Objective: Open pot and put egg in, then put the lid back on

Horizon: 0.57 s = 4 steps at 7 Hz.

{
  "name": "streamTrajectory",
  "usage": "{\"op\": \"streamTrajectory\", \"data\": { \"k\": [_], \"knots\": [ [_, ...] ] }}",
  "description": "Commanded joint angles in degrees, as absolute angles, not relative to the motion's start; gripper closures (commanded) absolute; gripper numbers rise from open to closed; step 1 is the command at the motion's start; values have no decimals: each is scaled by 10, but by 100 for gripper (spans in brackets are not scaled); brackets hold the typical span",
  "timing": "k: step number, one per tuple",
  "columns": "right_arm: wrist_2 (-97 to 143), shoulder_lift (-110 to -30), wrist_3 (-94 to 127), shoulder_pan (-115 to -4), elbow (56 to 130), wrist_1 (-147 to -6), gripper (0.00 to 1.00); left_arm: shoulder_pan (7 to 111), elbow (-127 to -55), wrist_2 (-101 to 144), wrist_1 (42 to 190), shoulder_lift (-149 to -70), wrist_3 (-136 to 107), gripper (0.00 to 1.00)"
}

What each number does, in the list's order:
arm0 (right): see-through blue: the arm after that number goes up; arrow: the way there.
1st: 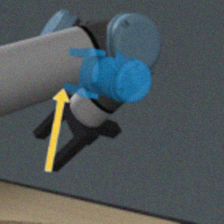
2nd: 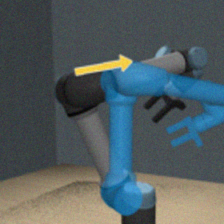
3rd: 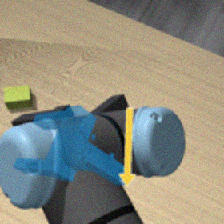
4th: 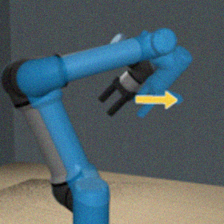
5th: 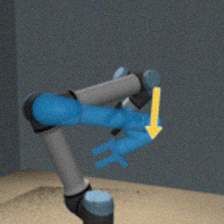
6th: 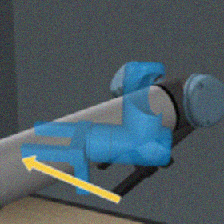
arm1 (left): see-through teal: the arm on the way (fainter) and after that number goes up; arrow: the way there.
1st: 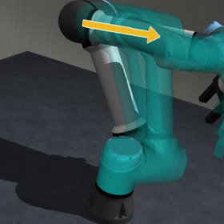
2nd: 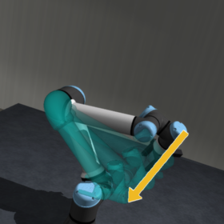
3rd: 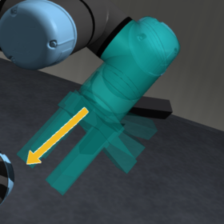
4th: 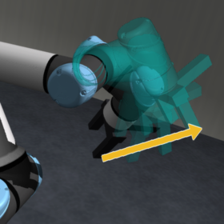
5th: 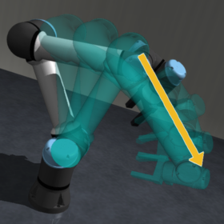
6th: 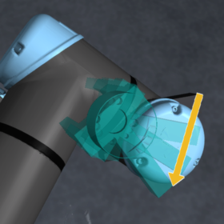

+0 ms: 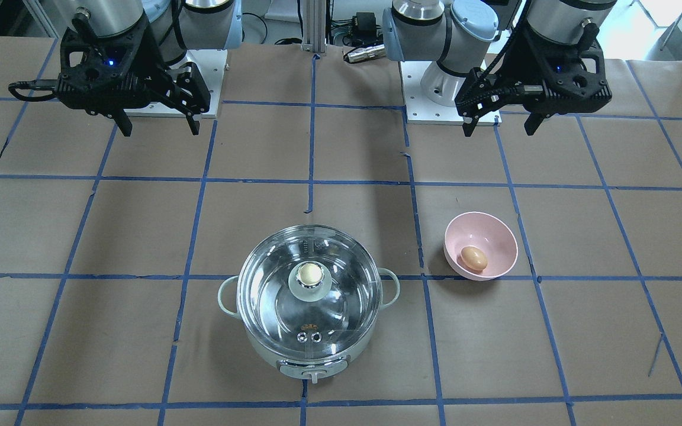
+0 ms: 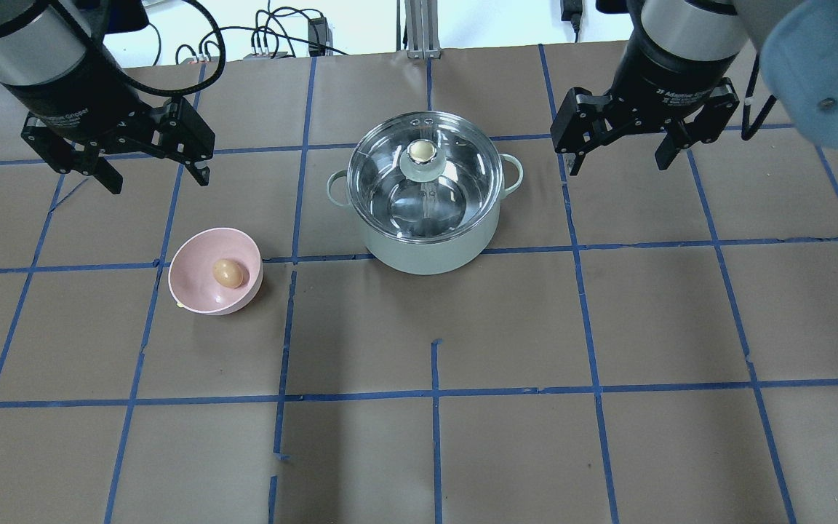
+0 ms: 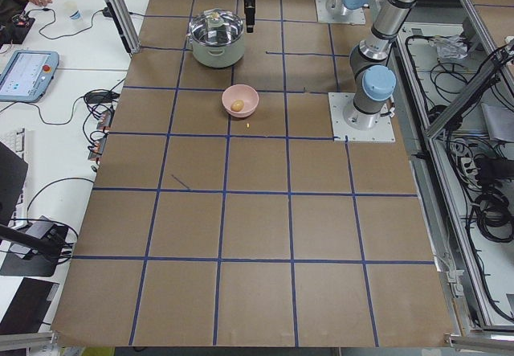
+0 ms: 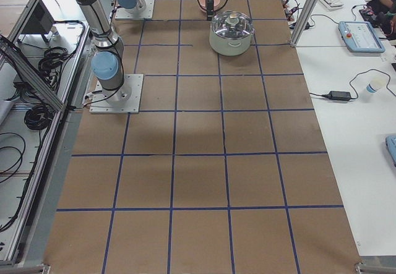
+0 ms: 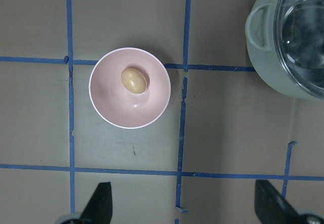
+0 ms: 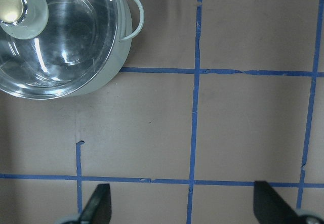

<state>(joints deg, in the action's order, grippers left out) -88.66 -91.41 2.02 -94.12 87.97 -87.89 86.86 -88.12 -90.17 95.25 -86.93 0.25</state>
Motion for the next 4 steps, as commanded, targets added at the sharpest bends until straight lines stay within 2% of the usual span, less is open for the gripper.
{"op": "streamTrajectory", "data": {
  "k": [1, 4],
  "knots": [
    [-885, -914, 15, -940, 879, -867, 0, 869, -882, -902, 954, -868, 6, 0],
    [-893, -907, 16, -945, 879, -868, 0, 867, -895, -903, 949, -867, 51, 0]
  ]
}}
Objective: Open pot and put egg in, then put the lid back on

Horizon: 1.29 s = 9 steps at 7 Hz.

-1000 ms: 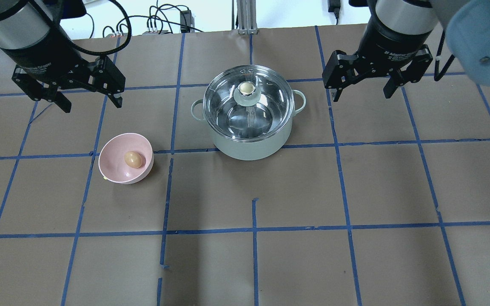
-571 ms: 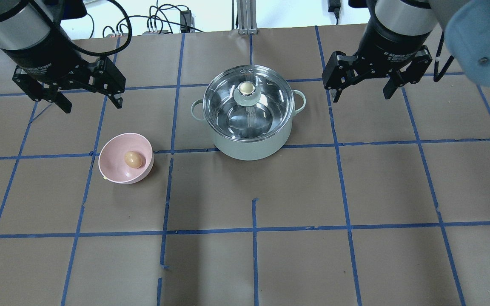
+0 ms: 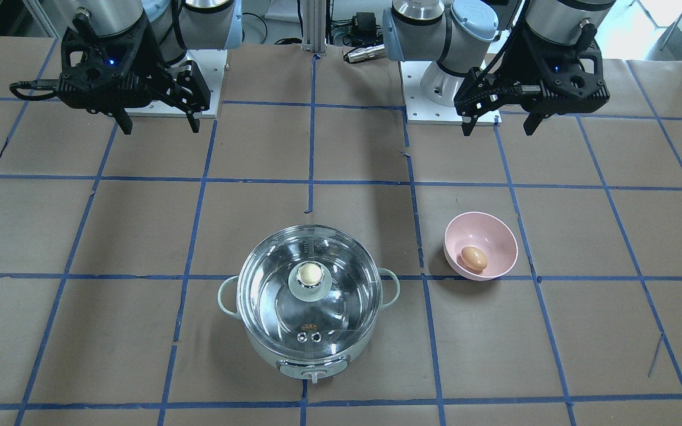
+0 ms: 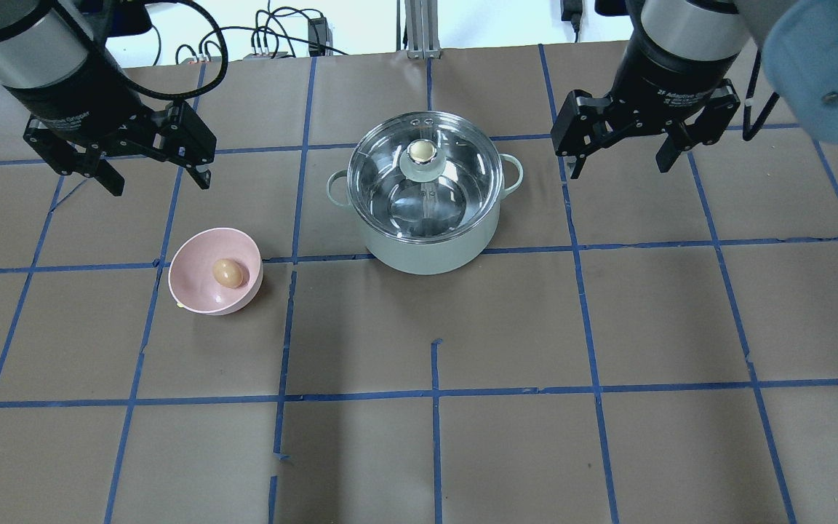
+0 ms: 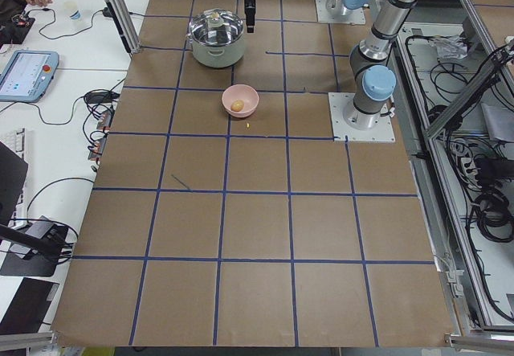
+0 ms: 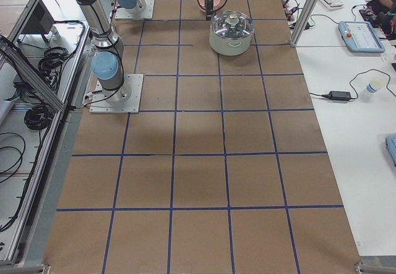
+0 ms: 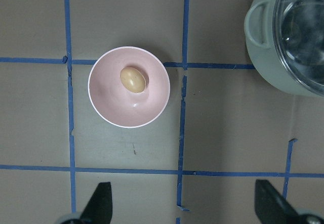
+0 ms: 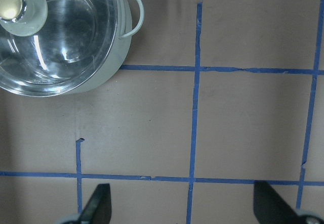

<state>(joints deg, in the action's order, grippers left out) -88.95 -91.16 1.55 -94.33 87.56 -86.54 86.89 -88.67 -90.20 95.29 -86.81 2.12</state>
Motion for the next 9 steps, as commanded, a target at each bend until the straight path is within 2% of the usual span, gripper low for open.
{"op": "streamTrajectory", "data": {
  "k": [1, 4, 5, 7, 9],
  "knots": [
    [-878, -886, 20, -947, 878, -886, 0, 862, -908, -901, 944, -868, 75, 0],
    [-877, -807, 32, -954, 868, -995, 0, 853, -960, -902, 862, -883, 72, 0],
    [-866, -756, 51, -979, 834, -1056, 1, 837, -984, -901, 821, -899, 69, 0],
    [-873, -677, 118, -1044, 747, -1039, 0, 833, -1019, -902, 764, -922, 18, 0],
    [-882, -642, 196, -1085, 743, -1064, 0, 833, -1037, -904, 736, -939, -76, 0]
  ]
}}
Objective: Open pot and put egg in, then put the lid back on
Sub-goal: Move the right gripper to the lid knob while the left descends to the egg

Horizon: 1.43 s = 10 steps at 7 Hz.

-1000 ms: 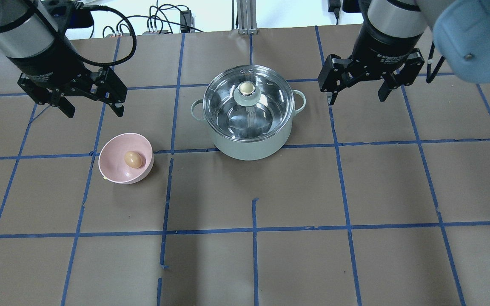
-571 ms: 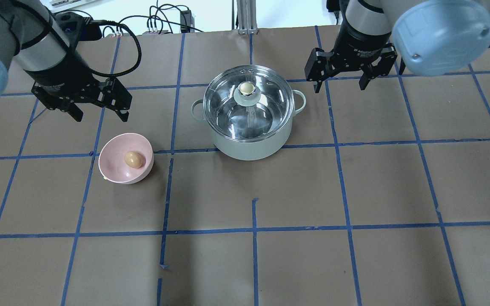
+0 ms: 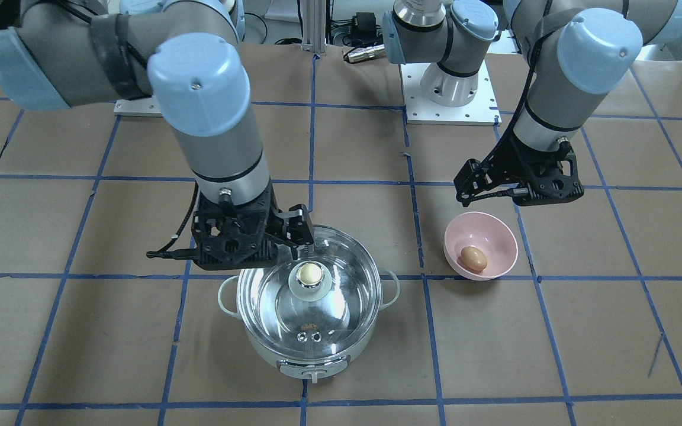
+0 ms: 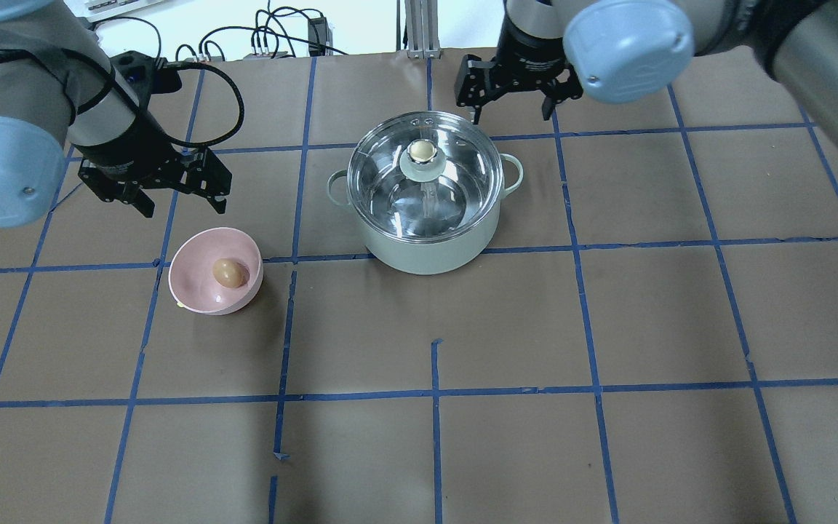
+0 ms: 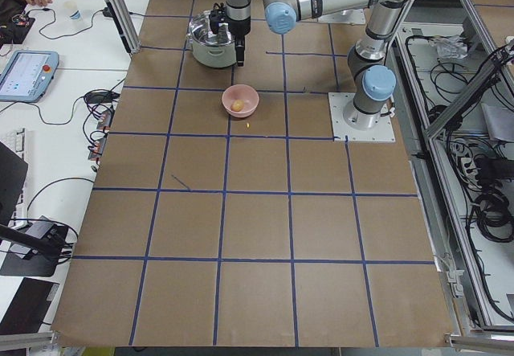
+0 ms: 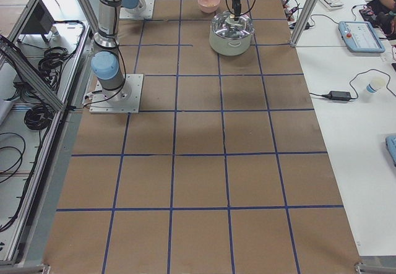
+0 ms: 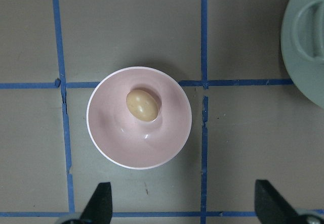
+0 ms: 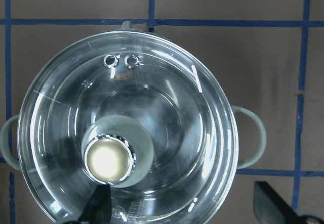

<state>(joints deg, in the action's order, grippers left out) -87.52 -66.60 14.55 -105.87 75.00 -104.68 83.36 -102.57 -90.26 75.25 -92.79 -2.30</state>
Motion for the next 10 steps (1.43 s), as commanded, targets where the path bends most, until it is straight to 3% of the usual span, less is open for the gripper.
{"op": "streamTrajectory", "data": {
  "k": [1, 3, 7, 8, 9, 10],
  "knots": [
    [-886, -622, 204, -1093, 744, -1082, 2, 833, -1052, -904, 722, -943, -110, 2],
    [-881, -615, 207, -1093, 746, -1087, 5, 833, -1097, -937, 632, -970, -163, 2],
    [-878, -602, 210, -1095, 749, -1112, 11, 818, -1107, -940, 591, -1006, -218, 2],
    [-877, -602, 207, -1095, 752, -1111, 21, 800, -1113, -929, 587, -1012, -219, 2],
    [-878, -602, 207, -1097, 752, -1111, 39, 800, -1124, -912, 578, -1013, -220, 2],
    [-882, -604, 203, -1097, 752, -1111, 63, 801, -1139, -911, 541, -1015, -219, 2]
  ]
}}
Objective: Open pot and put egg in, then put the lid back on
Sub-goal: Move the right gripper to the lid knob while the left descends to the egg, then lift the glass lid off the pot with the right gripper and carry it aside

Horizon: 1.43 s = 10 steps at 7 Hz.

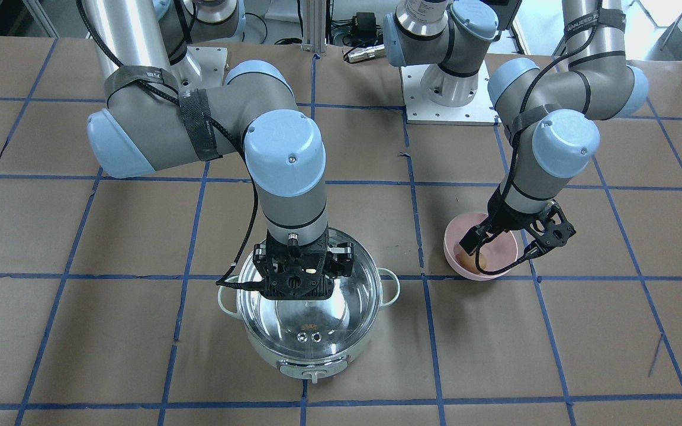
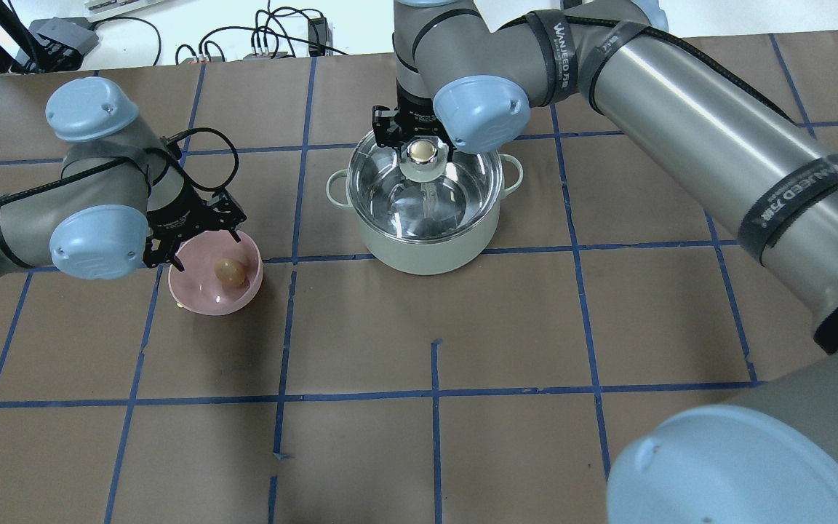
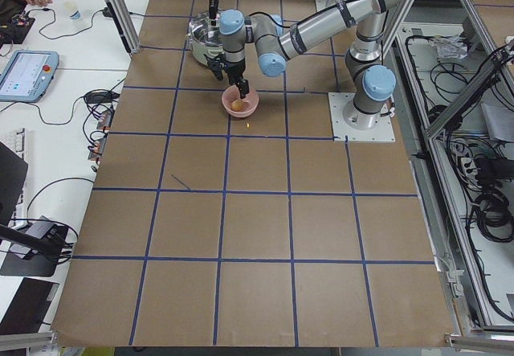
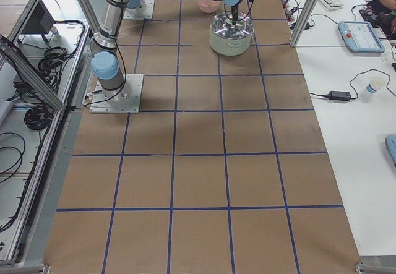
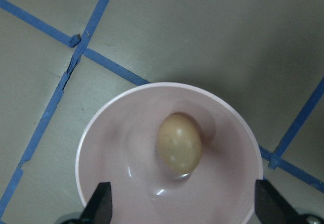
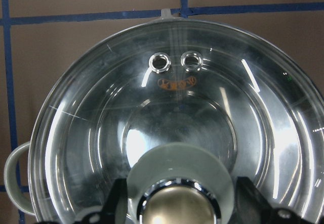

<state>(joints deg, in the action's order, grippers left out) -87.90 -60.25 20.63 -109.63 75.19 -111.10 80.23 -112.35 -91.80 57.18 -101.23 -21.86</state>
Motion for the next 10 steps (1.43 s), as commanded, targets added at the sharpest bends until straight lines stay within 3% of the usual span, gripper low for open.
{"op": "streamTrajectory", "data": {
  "k": [1, 4, 6, 10],
  "knots": [
    [-884, -604, 196, -1097, 751, -1111, 78, 800, -1157, -911, 520, -1016, -219, 2],
    [-886, -619, 190, -1097, 747, -1107, 91, 796, -1161, -911, 498, -1022, -224, 2],
    [-911, -672, 179, -1093, 745, -1066, 92, 796, -1161, -911, 488, -1023, -258, 2],
    [-857, -864, 66, -923, 798, -872, 93, 796, -1188, -911, 433, -1026, -307, 2]
  ]
}}
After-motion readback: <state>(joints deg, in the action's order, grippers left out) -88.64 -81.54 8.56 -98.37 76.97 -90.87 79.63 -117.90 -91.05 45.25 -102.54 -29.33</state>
